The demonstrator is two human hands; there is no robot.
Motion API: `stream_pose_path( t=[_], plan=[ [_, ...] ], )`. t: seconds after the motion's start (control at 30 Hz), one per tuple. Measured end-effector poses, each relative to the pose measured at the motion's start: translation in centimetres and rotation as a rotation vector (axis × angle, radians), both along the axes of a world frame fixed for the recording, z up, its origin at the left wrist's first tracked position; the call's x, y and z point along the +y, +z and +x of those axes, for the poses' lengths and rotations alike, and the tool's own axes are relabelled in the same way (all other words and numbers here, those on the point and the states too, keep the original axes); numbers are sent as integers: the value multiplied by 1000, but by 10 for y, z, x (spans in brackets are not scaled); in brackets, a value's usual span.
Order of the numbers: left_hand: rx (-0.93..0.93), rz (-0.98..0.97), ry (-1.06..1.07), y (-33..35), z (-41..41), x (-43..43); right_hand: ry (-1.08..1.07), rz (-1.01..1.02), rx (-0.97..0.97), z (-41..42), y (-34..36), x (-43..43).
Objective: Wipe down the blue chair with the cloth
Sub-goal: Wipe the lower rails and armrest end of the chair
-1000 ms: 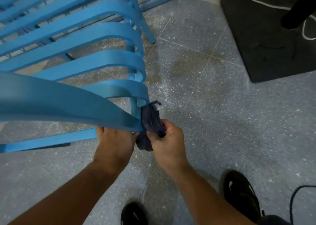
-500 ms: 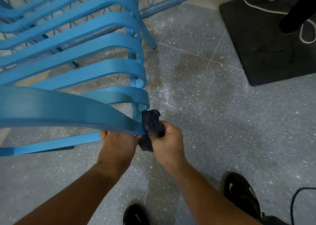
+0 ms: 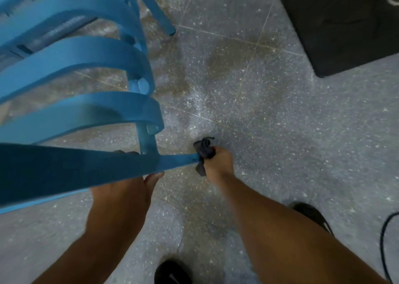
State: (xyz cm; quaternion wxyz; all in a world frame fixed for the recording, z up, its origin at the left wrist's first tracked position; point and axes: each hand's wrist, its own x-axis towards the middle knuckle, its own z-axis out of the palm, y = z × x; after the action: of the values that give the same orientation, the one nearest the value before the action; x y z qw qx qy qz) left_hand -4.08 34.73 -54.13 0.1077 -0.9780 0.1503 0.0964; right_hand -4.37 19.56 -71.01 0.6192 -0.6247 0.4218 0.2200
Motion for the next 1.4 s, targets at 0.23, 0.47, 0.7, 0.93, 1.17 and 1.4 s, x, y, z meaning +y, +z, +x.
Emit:
stream_pose_path(
  t=[0.23,0.47,0.7,0.93,1.17,1.4],
  plan=[
    [-66,-96,-10,-3,-4,1,-53,85,-214,-19,43,11],
    [-100,-161,-17,-4,-3,2,59,-28,-161,-9,35,1],
    [-130,21,-69,-3,-4,2,22,57,-160,-10,48,1],
    [-146,-42,-75,-1,-3,-2,82,-25,-256,-20,48,8],
    [-72,37,-41,-4,-3,4,98,-55,-155,-6,37,2],
    [55,93,8,3,5,0,123,56,-230,-21,51,-1]
  ],
)
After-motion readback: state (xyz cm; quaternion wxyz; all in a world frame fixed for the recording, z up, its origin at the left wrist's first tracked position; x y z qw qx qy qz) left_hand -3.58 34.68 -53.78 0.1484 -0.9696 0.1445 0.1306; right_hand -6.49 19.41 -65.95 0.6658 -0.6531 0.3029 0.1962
